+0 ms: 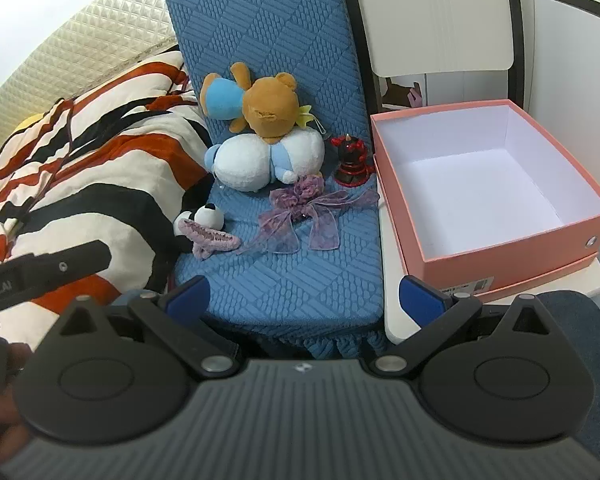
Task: Organize objects
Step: 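Move both grippers toward the small items on the blue cushion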
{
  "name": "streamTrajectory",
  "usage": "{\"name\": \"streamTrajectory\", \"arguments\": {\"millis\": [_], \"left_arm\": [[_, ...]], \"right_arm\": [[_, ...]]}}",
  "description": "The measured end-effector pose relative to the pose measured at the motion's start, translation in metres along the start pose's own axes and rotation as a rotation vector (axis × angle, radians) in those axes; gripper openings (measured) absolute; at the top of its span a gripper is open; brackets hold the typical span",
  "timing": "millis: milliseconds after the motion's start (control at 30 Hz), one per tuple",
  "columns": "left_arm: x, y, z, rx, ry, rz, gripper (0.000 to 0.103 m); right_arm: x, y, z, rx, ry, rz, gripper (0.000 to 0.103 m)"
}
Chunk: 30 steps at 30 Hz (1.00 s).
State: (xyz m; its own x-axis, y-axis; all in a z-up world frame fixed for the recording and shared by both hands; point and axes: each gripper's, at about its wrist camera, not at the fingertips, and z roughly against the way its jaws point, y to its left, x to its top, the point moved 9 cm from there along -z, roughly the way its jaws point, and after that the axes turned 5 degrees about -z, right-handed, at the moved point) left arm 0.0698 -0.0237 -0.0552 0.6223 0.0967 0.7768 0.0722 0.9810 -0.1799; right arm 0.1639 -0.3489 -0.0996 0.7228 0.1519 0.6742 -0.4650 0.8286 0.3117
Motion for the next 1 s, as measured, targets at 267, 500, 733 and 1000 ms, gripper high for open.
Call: {"name": "streamTrajectory", "arguments": {"millis": [267, 500, 733, 1000], "left_arm": [[-0.001, -0.005, -0.002, -0.002, 0.0, -0.011, 0.102], [-0.001, -0.01, -0.004, -0.013, 0.001, -0.016, 0.102], [-0.001, -0.011, -0.005, -0.018, -0.006, -0.01, 0.102], [-0.004, -0.019, -0.013, -0.02, 0.005, -0.004, 0.102]], "right_arm": [[-0.002, -0.001, 0.001, 0.014, 0.006, 0.002, 0.103], [-0.002, -0.007, -0.001, -0.003, 0.005, -0.008, 0.103], [-0.003, -0.01, -0.004, 0.002, -0.008, -0.006, 0.103], [-0.001, -0.017, -0.013, 0.035, -0.003, -0.014, 0.103]]}}
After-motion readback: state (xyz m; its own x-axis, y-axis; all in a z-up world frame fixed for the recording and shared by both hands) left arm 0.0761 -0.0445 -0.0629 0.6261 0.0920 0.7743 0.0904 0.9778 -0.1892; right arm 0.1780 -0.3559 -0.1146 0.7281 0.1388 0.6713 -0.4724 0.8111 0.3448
